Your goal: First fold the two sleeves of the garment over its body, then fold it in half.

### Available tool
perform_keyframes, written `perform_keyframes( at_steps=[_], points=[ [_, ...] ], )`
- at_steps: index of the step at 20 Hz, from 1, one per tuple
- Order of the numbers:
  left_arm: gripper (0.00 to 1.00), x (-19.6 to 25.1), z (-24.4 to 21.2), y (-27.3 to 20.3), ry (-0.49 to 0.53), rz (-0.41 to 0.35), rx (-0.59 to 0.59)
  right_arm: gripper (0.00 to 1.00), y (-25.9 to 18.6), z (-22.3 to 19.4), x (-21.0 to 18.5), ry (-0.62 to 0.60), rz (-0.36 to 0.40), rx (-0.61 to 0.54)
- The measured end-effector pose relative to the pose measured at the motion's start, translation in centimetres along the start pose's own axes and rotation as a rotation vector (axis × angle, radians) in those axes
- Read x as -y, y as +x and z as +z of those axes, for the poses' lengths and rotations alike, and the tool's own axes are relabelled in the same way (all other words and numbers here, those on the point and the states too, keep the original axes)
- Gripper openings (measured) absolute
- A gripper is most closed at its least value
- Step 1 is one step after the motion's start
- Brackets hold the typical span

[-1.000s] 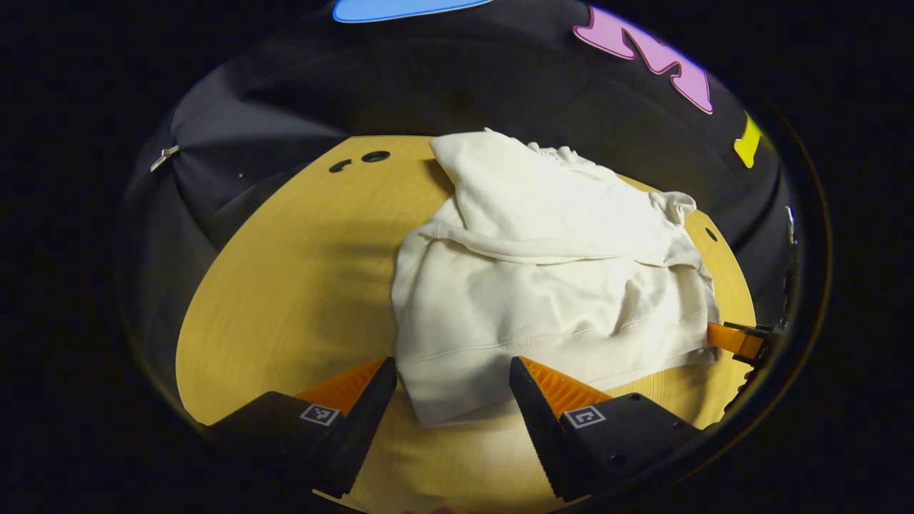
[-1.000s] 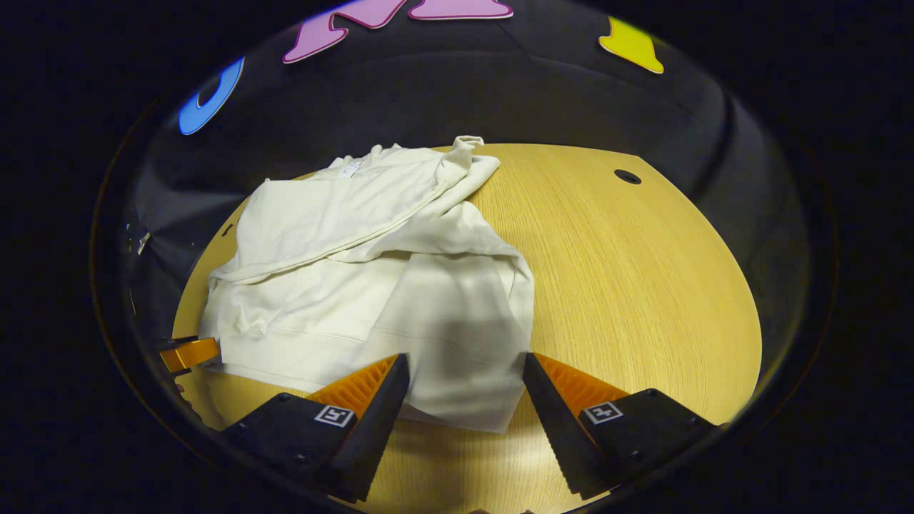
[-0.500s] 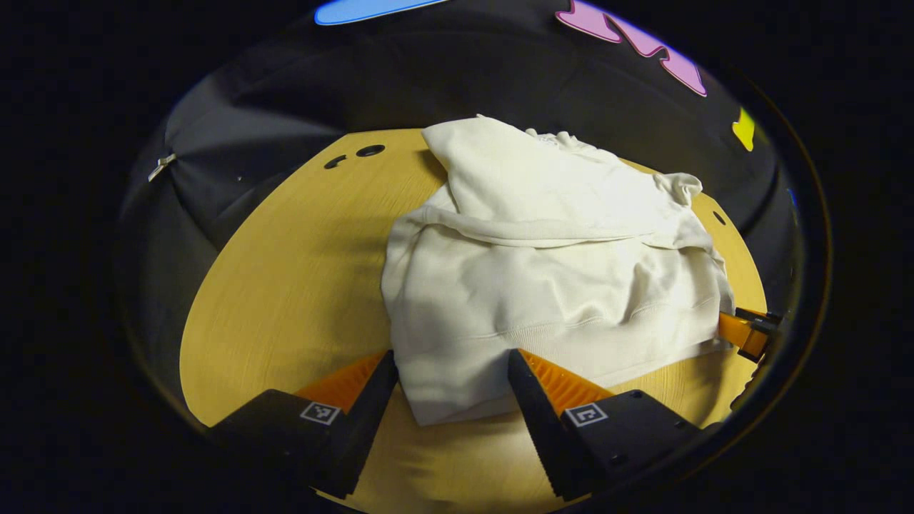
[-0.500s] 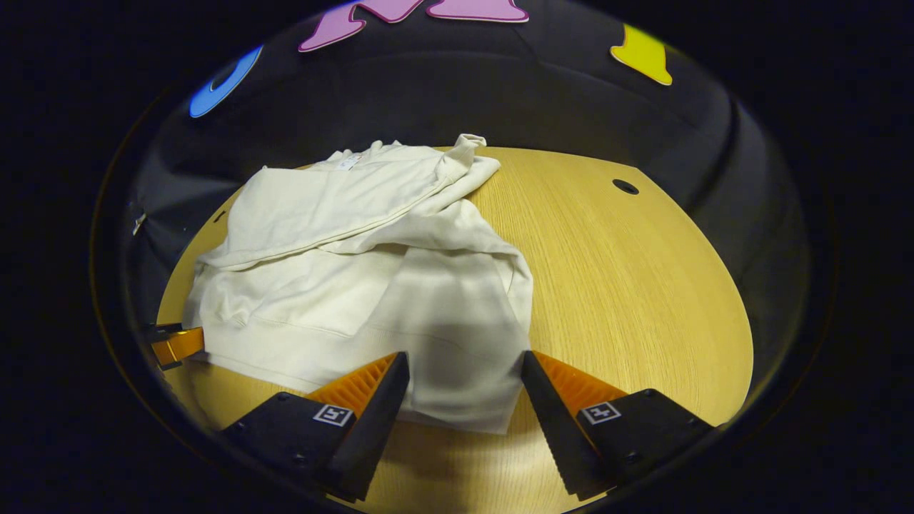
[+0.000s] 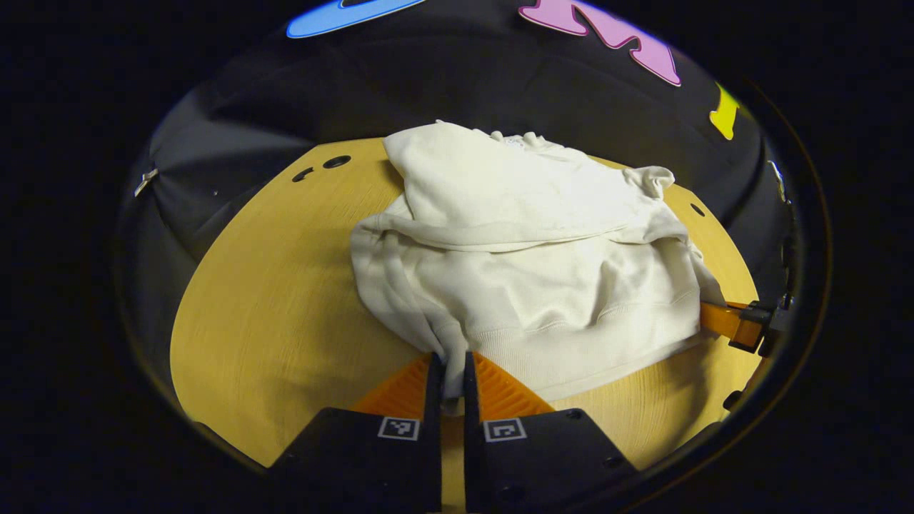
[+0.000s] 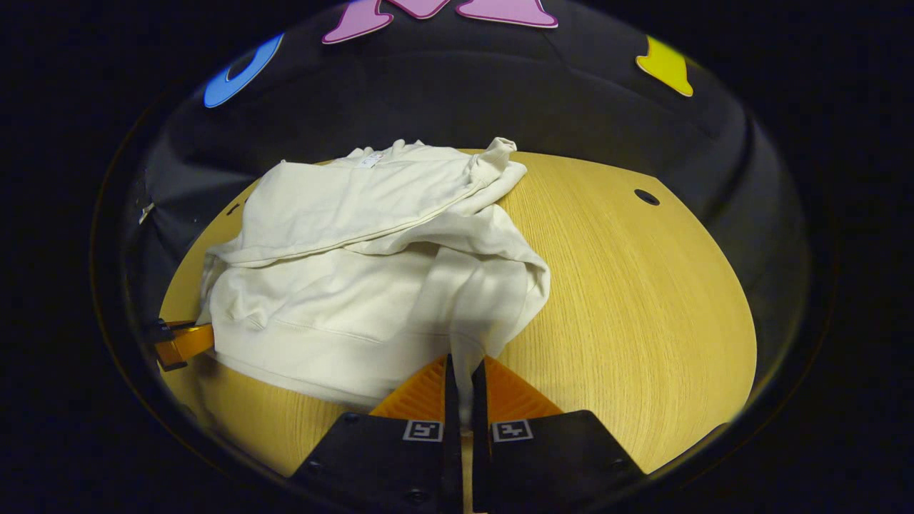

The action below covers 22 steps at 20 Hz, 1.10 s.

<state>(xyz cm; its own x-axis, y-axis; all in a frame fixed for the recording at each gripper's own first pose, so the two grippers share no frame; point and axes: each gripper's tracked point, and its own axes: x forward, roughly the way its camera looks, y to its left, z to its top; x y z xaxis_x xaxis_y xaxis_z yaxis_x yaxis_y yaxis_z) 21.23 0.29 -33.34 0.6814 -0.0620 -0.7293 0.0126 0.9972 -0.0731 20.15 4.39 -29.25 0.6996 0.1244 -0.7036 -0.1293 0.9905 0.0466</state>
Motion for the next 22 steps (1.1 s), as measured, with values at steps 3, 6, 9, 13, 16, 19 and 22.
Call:
perform_keyframes(
  at_steps=[3,6,9,13,16,19,22],
  points=[
    [0.07,0.0,0.2,-0.2,-0.051,-0.014,0.04,0.07,-0.3,0.1,0.2,0.077,0.052,-0.024],
    [0.07,-0.1,0.3,-0.2,-0.067,-0.016,0.061,0.07,-0.3,0.2,0.2,0.122,0.066,-0.024],
    [0.06,-0.3,0.6,-0.4,-0.087,-0.019,0.071,0.07,-0.9,1.5,-0.1,0.177,0.096,-0.003],
    [0.06,-0.4,2.8,-1.2,-0.162,-0.034,0.124,0.07,-1.0,2.9,-0.6,0.202,0.115,0.02],
    [0.06,-0.7,5.3,-1.7,-0.208,-0.046,0.171,0.07,-1.1,4.4,-1.1,0.184,0.123,0.044],
    [0.06,-0.6,8.1,-2.1,-0.212,-0.056,0.225,0.07,-1.1,7.2,-1.6,0.164,0.13,0.095],
    [0.06,-0.5,11.7,-2.7,-0.222,-0.067,0.296,0.07,-0.6,10.1,-1.9,0.17,0.133,0.138]
  ],
)
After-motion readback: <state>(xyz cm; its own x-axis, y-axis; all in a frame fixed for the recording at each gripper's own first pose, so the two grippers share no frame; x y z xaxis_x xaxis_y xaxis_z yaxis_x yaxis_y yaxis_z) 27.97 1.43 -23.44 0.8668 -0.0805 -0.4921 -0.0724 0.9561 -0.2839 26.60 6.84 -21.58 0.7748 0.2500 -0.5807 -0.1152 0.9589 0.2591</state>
